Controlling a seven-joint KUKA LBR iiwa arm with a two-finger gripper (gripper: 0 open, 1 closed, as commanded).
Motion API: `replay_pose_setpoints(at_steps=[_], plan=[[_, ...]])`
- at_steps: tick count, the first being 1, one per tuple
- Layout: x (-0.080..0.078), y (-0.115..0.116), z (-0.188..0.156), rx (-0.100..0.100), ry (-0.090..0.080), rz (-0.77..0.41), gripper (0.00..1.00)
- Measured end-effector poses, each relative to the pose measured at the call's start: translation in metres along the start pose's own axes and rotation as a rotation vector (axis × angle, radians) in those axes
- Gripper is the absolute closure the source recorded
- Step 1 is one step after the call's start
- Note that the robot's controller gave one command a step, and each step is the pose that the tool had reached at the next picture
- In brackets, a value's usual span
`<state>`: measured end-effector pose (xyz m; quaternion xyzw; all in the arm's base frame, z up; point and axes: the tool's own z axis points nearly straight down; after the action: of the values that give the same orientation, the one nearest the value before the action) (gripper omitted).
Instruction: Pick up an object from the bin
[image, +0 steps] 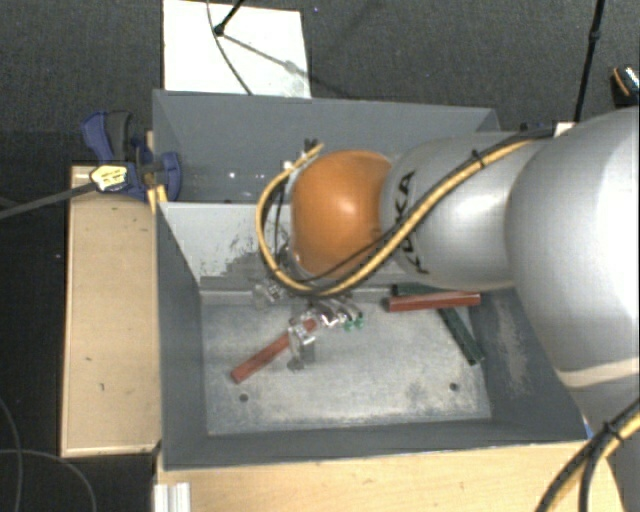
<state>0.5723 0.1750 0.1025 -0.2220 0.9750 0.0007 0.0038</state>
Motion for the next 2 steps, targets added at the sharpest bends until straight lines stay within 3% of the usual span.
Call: replay_pose_setpoints(at_steps=[1,2], plan=[[0.011,-0.006,0.002,-0.001,0.008,-0.06,0.0],[-0.019,-0.003,0.033,-0.001,0.002,-0.142,0.0]])
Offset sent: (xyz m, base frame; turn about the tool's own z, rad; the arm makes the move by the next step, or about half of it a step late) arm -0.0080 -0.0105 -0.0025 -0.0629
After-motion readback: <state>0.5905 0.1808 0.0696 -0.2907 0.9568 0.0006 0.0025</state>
